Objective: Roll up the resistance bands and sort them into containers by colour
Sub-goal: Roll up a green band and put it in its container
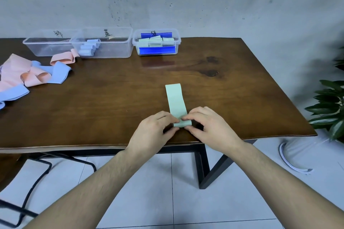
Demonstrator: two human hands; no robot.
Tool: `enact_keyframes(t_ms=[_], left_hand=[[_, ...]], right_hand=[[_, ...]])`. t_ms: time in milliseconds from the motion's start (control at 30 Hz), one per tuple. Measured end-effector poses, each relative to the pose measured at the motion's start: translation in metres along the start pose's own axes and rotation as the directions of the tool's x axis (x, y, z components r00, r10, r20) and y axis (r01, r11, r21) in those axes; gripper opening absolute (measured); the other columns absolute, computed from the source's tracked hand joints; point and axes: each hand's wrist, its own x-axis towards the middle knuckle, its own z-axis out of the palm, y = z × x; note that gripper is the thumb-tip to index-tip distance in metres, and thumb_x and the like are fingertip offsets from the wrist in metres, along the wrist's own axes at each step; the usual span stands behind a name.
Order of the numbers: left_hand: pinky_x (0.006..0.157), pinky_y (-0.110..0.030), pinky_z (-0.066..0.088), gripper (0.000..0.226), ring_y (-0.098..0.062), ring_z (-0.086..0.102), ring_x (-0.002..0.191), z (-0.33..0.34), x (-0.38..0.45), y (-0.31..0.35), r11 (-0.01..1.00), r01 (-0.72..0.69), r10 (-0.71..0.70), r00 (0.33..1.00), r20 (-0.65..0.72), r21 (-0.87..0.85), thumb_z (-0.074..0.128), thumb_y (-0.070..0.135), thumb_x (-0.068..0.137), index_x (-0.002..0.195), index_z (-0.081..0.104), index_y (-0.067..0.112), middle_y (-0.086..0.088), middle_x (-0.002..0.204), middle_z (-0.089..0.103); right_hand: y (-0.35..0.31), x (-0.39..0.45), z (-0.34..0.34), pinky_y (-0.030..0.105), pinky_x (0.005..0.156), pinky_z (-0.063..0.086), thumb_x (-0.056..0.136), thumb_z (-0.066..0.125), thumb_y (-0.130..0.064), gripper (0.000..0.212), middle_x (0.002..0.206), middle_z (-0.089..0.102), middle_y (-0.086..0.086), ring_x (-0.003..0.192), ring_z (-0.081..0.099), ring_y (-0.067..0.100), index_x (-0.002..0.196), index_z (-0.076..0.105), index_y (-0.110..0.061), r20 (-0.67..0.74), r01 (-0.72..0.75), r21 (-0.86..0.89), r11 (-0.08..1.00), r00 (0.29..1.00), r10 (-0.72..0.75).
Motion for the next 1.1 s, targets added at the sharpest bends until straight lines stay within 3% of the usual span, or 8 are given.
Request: enact_keyframes(t_ms=[200, 333, 500, 733, 900, 1100], left_hand=[[0.075, 0.002, 0.032, 0.015, 0.014, 0.044, 0.079, -0.002, -0.007, 0.004, 1.0, 0.012, -0.012, 1.0, 0.003, -0.002, 0.079, 0.018, 0.084, 0.099, 0.075, 0.017, 0.009, 0.096, 0.069], [0.075, 0.001, 0.031, 0.014, 0.019, 0.045, 0.08, -0.002, -0.007, 0.005, 0.999, 0.044, -0.044, 0.999, 0.01, -0.004, 0.076, 0.021, 0.086, 0.1, 0.075, 0.018, 0.011, 0.097, 0.068], [0.077, -0.003, 0.035, 0.019, -0.001, 0.051, 0.082, -0.004, -0.004, 0.004, 0.998, 0.054, -0.055, 0.997, 0.051, 0.024, 0.07, 0.026, 0.091, 0.108, 0.073, 0.019, 0.011, 0.104, 0.064], [0.073, -0.001, 0.034, 0.019, 0.014, 0.05, 0.081, -0.002, -0.002, 0.003, 0.988, 0.153, -0.151, 0.987, 0.058, -0.035, 0.068, 0.031, 0.093, 0.109, 0.074, 0.023, 0.019, 0.103, 0.063], [0.066, -0.001, 0.033, 0.021, 0.012, 0.048, 0.074, -0.003, -0.001, 0.005, 0.995, 0.099, -0.099, 0.994, 0.051, 0.003, 0.072, 0.026, 0.089, 0.109, 0.072, 0.021, 0.014, 0.103, 0.06], [0.072, 0.002, 0.031, 0.019, 0.021, 0.045, 0.079, 0.0, 0.001, 0.001, 0.991, 0.131, -0.131, 0.991, 0.032, 0.006, 0.071, 0.026, 0.091, 0.109, 0.074, 0.019, 0.014, 0.105, 0.065]], right_hand=[[-0.004, -0.007, -0.006, 0.015, 0.086, 0.042, 0.094, 0.068, -0.031, 0.022, 0.114, 0.063, -0.021, 0.1, 0.049, 0.003, 0.115, 0.069, -0.031, 0.031, 0.009, -0.011, 1.0, 0.999, -0.009], [-0.002, -0.007, -0.003, 0.013, 0.08, 0.038, 0.094, 0.067, -0.033, 0.021, 0.113, 0.063, -0.021, 0.098, 0.049, 0.003, 0.115, 0.069, -0.031, 0.029, -0.007, 0.001, 1.0, 1.0, 0.006], [-0.001, -0.006, 0.0, 0.021, 0.089, 0.042, 0.092, 0.067, -0.034, 0.026, 0.112, 0.059, -0.02, 0.099, 0.045, 0.005, 0.117, 0.071, -0.03, -0.027, -0.003, -0.02, 1.0, 1.0, 0.002], [0.001, 0.0, 0.002, 0.03, 0.089, 0.046, 0.091, 0.072, -0.032, 0.022, 0.109, 0.062, -0.019, 0.093, 0.045, 0.0, 0.113, 0.072, -0.03, -0.026, 0.024, 0.001, 1.0, 0.999, -0.023], [0.004, 0.005, 0.002, 0.013, 0.082, 0.033, 0.093, 0.07, -0.032, 0.022, 0.108, 0.063, -0.019, 0.091, 0.046, 0.001, 0.114, 0.073, -0.027, -0.011, 0.028, 0.024, 0.999, 1.0, -0.028], [0.005, 0.008, 0.001, 0.012, 0.081, 0.034, 0.093, 0.069, -0.035, 0.024, 0.108, 0.061, -0.02, 0.094, 0.047, 0.003, 0.116, 0.072, -0.029, 0.003, 0.013, 0.015, 1.0, 1.0, -0.013]])
